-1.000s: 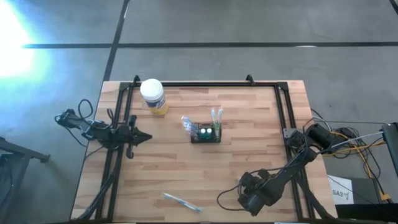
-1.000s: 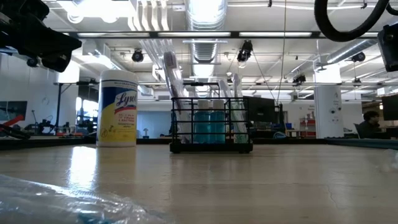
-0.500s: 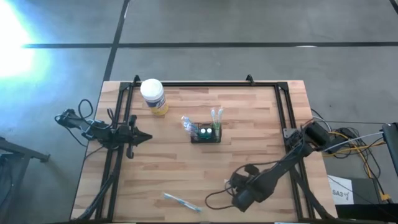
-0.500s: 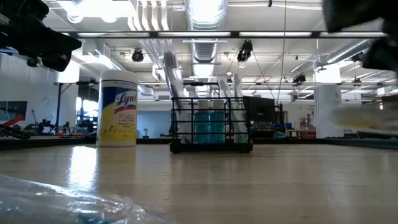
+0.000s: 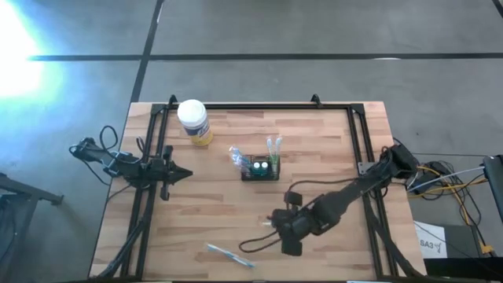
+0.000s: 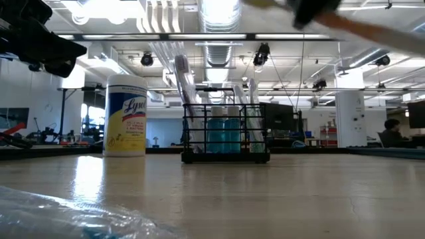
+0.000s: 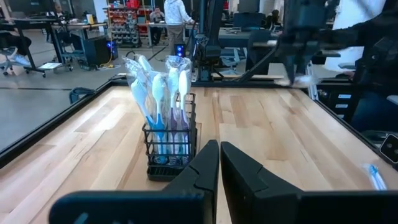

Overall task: Pick & Place toothbrushing station
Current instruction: Put the orange toothbrush into the black mesh organizer

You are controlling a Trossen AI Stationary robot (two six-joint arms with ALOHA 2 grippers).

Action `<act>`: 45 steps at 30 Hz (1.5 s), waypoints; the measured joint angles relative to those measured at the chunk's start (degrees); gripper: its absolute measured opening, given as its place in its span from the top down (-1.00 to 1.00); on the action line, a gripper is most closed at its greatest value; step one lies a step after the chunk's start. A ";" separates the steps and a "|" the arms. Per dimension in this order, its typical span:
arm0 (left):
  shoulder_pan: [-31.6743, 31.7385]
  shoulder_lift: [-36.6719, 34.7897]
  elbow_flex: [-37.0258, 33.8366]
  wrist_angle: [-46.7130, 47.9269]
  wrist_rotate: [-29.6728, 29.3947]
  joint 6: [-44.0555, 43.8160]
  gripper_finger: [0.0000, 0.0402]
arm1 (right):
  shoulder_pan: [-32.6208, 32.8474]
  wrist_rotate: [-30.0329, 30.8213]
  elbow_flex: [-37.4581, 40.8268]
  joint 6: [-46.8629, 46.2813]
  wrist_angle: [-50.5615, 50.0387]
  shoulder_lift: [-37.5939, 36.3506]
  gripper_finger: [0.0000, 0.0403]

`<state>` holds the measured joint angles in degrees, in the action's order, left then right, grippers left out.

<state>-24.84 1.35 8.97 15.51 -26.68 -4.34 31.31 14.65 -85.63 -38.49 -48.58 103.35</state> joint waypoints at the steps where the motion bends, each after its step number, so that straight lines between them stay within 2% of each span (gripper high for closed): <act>1: 0.00 0.00 0.00 0.00 -0.01 0.00 0.88 | -0.77 -0.87 -1.10 2.39 0.21 -0.17 0.89; 4: 0.00 -0.01 0.00 -0.09 -0.04 0.00 0.88 | -2.98 -0.60 -3.06 9.27 0.16 -1.05 0.89; 8: 0.00 0.01 0.00 -0.59 -0.35 -0.26 0.88 | -5.15 4.85 -3.29 20.55 3.36 -3.94 0.89; 11: 0.00 0.01 0.00 -0.50 -0.35 -0.55 0.88 | -6.67 4.45 -1.38 27.00 8.39 -8.01 0.89; 13: 0.00 0.01 -0.02 -0.49 -0.31 -0.76 0.88 | -7.45 1.57 0.65 31.85 13.45 -10.88 0.89; 17: 0.00 0.06 -0.02 -0.56 -0.29 -0.85 0.88 | -9.14 -8.25 6.70 38.70 24.78 -16.96 0.89; 20: 0.00 0.17 -0.02 -1.16 -0.42 -0.83 0.88 | -10.27 -11.80 12.41 40.81 31.52 -22.18 0.89; 26: 0.00 0.30 -0.02 -2.00 -1.34 -0.67 0.88 | -13.28 -12.43 26.48 43.41 44.21 -36.21 0.89; 33: 0.00 0.30 -0.02 -2.03 -1.49 -0.66 0.88 | -19.02 -22.06 44.25 46.84 60.78 -53.91 0.89; 38: 0.00 0.30 -0.02 -2.54 -1.97 -0.62 0.88 | -22.33 -22.29 54.79 45.11 70.46 -63.58 0.89; 43: 0.00 0.30 -0.02 -6.76 -6.29 1.91 0.88 | -24.57 -22.72 62.50 46.79 71.52 -72.47 0.89; 45: 0.00 0.30 -0.02 -8.70 -8.65 3.67 0.88 | -25.13 -24.90 65.50 48.18 72.62 -75.87 0.89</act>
<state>-24.84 1.65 8.95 6.80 -35.33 -0.67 6.18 -10.25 -20.13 9.68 24.04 27.48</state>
